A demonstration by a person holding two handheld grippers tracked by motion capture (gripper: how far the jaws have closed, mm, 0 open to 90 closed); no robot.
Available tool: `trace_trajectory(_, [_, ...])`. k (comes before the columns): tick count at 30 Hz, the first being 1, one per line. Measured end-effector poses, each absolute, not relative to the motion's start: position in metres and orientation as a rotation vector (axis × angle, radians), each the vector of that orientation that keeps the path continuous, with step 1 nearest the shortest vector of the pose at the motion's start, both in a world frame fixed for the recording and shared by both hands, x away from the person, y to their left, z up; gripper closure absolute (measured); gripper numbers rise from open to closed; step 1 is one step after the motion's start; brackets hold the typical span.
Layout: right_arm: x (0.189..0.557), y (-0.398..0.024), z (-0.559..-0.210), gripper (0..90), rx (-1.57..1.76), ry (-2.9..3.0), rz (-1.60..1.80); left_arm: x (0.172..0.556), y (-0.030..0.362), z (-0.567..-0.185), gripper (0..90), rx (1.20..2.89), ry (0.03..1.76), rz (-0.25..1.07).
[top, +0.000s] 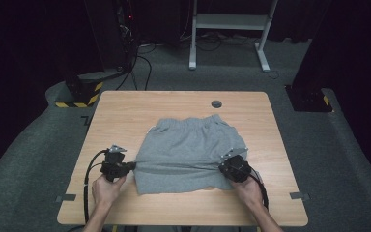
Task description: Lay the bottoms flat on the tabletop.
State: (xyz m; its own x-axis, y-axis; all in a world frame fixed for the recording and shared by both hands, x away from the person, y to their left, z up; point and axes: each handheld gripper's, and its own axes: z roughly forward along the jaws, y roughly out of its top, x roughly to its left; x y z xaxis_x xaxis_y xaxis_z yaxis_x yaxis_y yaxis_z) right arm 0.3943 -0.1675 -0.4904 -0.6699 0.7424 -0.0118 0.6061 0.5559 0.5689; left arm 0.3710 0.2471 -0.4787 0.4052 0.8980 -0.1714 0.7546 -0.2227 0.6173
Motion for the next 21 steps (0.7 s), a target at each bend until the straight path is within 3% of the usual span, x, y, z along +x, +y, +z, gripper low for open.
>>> trace_trajectory(2, [0.394,-0.166,-0.491,88.4,1.144,2.529,0.800,0.371,0.239,-0.481,86.6,2.045,1.360,0.266])
trace_trajectory(4, [0.389,-0.160,-0.491,75.9,1.127,2.524,0.820,0.368,0.228,-0.485,68.2,2.091,1.328,0.254])
trace_trajectory(6, [0.380,-0.152,-0.487,67.3,1.050,2.539,0.882,0.361,0.224,-0.490,58.6,2.116,1.309,0.250])
trace_trajectory(9, [0.369,-0.131,-0.485,61.0,0.902,2.609,0.932,0.351,0.227,-0.493,53.0,2.080,1.327,0.220])
trace_trajectory(13, [0.370,-0.094,-0.487,57.5,0.793,2.681,0.999,0.342,0.232,-0.495,52.1,2.044,1.349,0.195])
trace_trajectory(17, [0.378,-0.059,-0.497,58.1,0.728,2.742,0.978,0.336,0.231,-0.495,48.9,2.042,1.343,0.202])
trace_trajectory(19, [0.381,-0.049,-0.504,68.7,0.706,2.777,0.927,0.333,0.231,-0.495,48.8,2.045,1.336,0.221])
trace_trajectory(21, [0.383,-0.046,-0.506,86.5,0.673,2.790,0.920,0.331,0.232,-0.494,49.0,2.039,1.331,0.230])
